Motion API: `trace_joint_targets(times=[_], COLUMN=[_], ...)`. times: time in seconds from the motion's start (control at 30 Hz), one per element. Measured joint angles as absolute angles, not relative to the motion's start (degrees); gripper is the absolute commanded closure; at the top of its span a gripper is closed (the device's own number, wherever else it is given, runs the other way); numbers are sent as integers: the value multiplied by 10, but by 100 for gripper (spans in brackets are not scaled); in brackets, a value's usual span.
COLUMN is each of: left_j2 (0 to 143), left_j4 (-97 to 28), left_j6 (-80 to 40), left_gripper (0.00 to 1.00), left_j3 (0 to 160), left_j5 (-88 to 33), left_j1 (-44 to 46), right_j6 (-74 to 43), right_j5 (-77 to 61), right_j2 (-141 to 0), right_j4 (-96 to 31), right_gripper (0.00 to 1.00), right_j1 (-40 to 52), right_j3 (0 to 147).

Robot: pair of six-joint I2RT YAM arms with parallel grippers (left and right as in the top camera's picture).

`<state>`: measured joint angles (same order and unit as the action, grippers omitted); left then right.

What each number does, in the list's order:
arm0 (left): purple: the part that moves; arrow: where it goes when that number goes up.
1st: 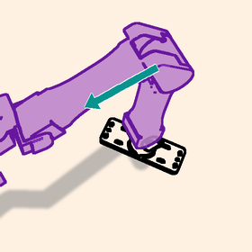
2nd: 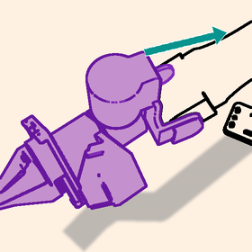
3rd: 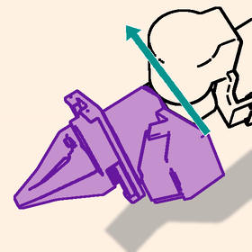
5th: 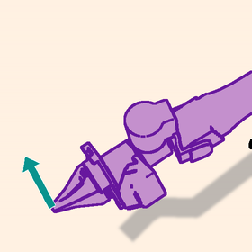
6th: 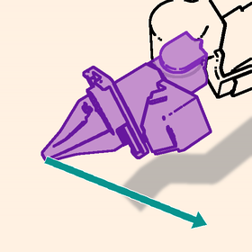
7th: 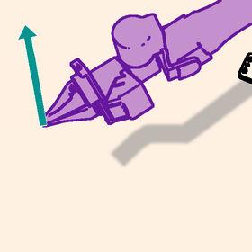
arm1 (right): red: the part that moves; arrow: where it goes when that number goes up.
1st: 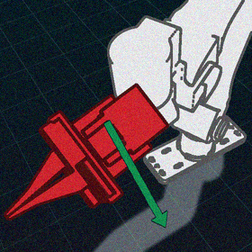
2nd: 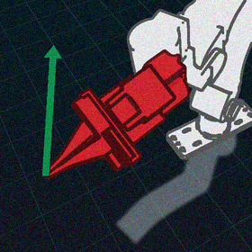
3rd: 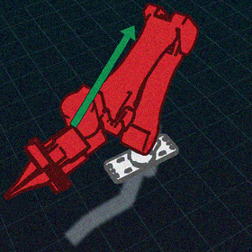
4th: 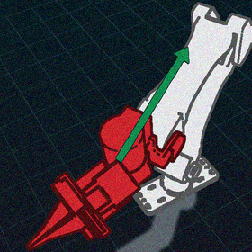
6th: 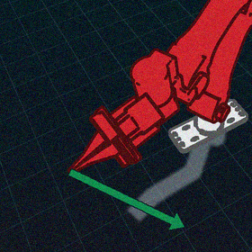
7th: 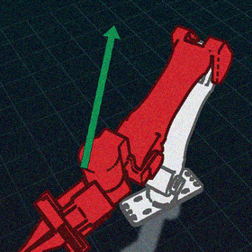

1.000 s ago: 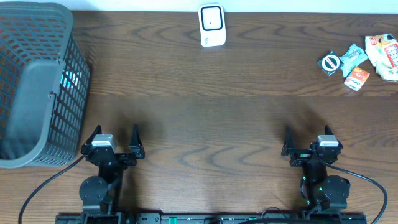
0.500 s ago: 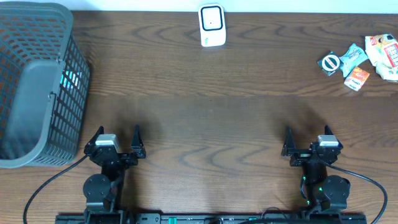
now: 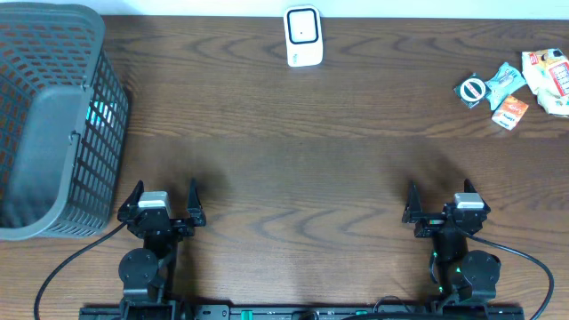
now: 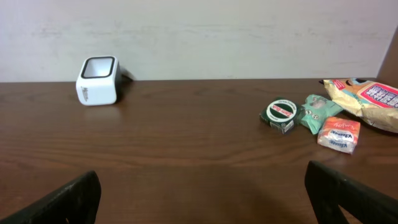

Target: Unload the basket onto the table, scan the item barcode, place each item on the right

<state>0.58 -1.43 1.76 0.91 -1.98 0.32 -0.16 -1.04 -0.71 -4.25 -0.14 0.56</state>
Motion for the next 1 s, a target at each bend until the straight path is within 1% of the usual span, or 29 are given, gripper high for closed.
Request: trace_joint_targets(times=[1.0], left_j2=[6], left_j4=[-15], left_j6=[18], left_gripper=[2], left_j3=[11], left_j5=[-10], left_j1=[5], right_j6=[-2], right_j5=[-10], right_j2=[-7], right_j4=[-43], right_gripper=[1], right_j1=[-1], right_j3=[6])
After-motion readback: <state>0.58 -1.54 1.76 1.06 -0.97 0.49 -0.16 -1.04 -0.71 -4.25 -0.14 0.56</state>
